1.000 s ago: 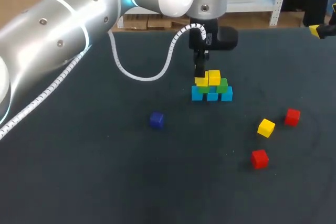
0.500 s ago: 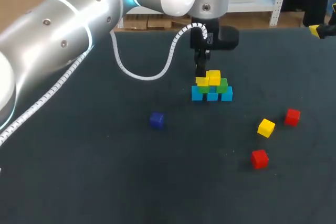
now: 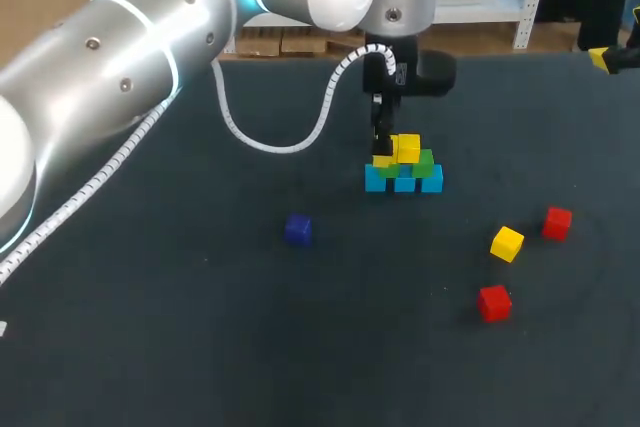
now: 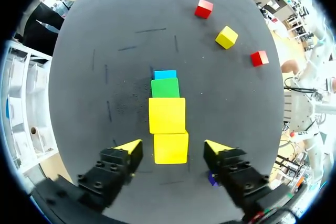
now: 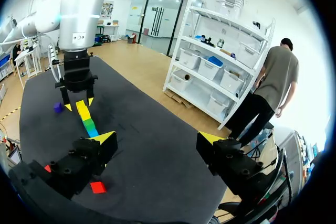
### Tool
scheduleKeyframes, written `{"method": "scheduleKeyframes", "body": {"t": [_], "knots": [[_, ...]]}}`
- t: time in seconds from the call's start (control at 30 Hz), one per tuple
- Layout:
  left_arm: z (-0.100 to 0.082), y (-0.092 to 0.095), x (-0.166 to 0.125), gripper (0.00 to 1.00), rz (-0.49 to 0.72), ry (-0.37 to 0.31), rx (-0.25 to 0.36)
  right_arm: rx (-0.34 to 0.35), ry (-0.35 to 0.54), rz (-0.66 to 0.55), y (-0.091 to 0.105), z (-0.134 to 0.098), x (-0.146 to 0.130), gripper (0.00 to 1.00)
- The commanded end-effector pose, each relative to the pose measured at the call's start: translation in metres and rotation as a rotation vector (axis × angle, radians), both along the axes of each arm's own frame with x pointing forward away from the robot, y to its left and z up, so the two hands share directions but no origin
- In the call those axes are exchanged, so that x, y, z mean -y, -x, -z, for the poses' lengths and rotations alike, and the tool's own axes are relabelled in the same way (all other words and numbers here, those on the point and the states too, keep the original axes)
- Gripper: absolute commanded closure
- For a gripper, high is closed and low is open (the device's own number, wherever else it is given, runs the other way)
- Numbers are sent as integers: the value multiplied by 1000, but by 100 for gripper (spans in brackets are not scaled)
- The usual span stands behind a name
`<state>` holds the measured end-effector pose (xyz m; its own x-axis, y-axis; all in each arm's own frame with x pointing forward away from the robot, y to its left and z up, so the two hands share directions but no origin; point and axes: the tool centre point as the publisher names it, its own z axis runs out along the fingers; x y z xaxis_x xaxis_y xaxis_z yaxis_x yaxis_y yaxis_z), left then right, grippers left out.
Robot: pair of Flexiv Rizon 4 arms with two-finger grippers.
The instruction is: Place the blue cubes, place green cubes on the blue cubes, place the yellow cubes on the green cubes, then place the red cubes on the yellow cubes, and place purple cube on the red cubes.
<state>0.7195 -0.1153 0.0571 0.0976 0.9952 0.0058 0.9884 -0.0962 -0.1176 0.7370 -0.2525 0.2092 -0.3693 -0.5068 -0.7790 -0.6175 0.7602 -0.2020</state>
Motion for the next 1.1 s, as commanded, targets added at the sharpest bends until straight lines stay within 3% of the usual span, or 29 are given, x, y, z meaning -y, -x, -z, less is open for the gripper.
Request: {"method": "scheduleKeyframes", "body": {"t": [0.03,0.27,0.57,0.83,1.1], "knots": [[-1,-4,1,0,-1,-1,-7,-2,-5,-9,-3,1,2,0],[-7,-2,-1,0,-11,18,-4,-2,-5,-9,-3,1,2,0],[-26,5,-4,0,-22,55,20,-2,-5,-9,-3,1,2,0],[-44,9,-25,0,-168,167,49,-2,-5,-9,-3,1,2,0],[-45,19,-47,0,-227,152,59,-2,-5,-9,-3,1,2,0]]}}
